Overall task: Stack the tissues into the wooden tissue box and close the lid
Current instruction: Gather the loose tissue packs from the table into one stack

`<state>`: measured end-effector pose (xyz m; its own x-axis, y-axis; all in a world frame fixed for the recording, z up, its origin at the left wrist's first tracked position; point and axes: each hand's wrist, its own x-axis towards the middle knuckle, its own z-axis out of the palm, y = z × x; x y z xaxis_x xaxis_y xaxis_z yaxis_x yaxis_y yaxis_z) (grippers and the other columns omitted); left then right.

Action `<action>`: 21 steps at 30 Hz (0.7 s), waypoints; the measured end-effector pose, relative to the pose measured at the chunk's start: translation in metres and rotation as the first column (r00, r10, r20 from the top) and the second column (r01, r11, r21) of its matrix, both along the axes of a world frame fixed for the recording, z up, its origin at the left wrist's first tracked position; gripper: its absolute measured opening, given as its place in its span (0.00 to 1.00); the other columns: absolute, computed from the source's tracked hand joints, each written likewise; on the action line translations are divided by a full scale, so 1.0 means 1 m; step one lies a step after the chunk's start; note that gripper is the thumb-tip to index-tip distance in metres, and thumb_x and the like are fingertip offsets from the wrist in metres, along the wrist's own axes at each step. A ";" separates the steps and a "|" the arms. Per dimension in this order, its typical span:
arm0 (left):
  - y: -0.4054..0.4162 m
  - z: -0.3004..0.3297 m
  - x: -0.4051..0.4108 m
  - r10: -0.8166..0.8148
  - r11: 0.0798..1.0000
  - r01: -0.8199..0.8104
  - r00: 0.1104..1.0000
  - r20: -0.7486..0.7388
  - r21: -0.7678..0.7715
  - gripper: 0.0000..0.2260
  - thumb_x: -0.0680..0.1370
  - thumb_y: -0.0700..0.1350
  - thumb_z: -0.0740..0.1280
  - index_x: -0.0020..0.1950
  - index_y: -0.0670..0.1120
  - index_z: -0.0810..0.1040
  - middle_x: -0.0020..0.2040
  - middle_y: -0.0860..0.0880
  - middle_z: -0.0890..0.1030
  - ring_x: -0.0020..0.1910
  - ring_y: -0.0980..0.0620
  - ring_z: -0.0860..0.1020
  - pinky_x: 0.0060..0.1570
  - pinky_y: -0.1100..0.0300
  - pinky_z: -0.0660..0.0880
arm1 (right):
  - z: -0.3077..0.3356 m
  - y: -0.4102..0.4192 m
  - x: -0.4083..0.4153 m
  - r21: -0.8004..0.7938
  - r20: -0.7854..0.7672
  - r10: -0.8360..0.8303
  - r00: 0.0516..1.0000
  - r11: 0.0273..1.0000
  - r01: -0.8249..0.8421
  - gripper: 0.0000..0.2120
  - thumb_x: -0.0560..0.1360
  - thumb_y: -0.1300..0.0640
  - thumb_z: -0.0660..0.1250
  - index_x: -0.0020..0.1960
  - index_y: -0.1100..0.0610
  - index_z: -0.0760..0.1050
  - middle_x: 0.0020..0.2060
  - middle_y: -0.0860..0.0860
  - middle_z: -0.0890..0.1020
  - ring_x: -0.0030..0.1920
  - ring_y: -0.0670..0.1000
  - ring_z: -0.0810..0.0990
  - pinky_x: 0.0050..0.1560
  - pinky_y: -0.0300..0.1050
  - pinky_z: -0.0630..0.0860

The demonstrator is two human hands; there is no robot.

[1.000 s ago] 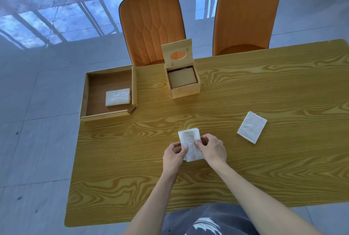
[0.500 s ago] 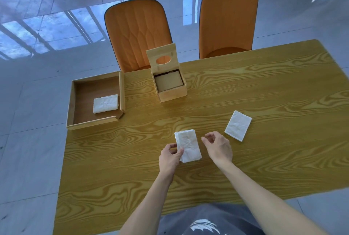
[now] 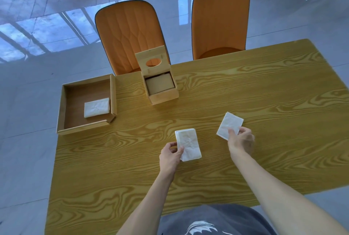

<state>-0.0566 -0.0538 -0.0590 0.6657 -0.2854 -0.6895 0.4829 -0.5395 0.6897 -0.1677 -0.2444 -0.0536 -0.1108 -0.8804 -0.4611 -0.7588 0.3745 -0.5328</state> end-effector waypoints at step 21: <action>0.006 -0.006 0.000 0.062 0.998 -0.063 0.998 -0.023 -0.030 0.15 0.77 0.47 0.72 0.62 0.45 0.77 0.55 0.44 0.85 0.52 0.46 0.85 0.56 0.43 0.81 | -0.006 0.018 0.010 -0.024 0.255 0.089 0.963 0.996 -0.086 0.11 0.76 0.55 0.70 0.57 0.57 0.77 0.50 0.53 0.84 0.47 0.54 0.83 0.43 0.50 0.82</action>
<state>-0.0570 -0.0476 -0.0651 0.6679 -0.2651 -0.6954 0.5300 -0.4866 0.6945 -0.1579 -0.2262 -0.0597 0.0872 -0.8874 -0.4526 -0.6260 0.3046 -0.7178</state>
